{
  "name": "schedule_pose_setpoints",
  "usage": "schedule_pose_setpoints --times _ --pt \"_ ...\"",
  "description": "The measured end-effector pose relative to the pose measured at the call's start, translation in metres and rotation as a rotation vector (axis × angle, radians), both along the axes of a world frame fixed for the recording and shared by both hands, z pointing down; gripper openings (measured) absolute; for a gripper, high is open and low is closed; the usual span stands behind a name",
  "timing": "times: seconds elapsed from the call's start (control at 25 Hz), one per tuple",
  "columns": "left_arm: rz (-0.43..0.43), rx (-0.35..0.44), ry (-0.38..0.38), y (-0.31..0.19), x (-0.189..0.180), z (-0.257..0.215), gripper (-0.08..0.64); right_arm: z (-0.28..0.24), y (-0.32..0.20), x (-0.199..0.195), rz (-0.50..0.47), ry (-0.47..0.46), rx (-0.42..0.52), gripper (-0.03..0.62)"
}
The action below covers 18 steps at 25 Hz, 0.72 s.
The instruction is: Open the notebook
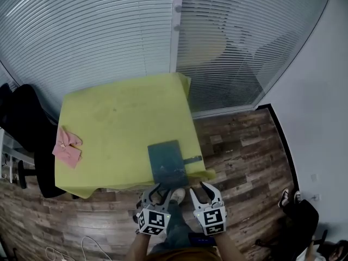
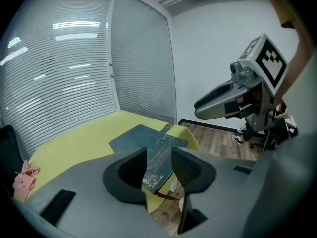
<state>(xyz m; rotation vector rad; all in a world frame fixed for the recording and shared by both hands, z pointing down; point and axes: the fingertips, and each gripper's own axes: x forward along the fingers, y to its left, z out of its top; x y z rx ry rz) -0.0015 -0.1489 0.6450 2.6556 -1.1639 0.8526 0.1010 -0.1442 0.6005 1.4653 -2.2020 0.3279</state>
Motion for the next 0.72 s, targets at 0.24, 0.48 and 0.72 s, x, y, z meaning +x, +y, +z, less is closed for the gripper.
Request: schedule_pose_setpoints --times 0.24,0.48,0.72 --pt "0.049 -0.026 -0.057 -0.002 0.005 0.025 0.184 0.019 -0.002 0.000 -0.009 0.010 -0.041 0.160" --pt "0.158 -0.002 -0.176 0.002 0.017 0.042 0.190 0.032 -0.006 0.001 -0.010 0.003 -0.074 0.160" --pt "0.213 0.018 -0.238 0.000 0.024 0.051 0.192 0.036 -0.009 0.000 -0.014 0.000 -0.084 0.160"
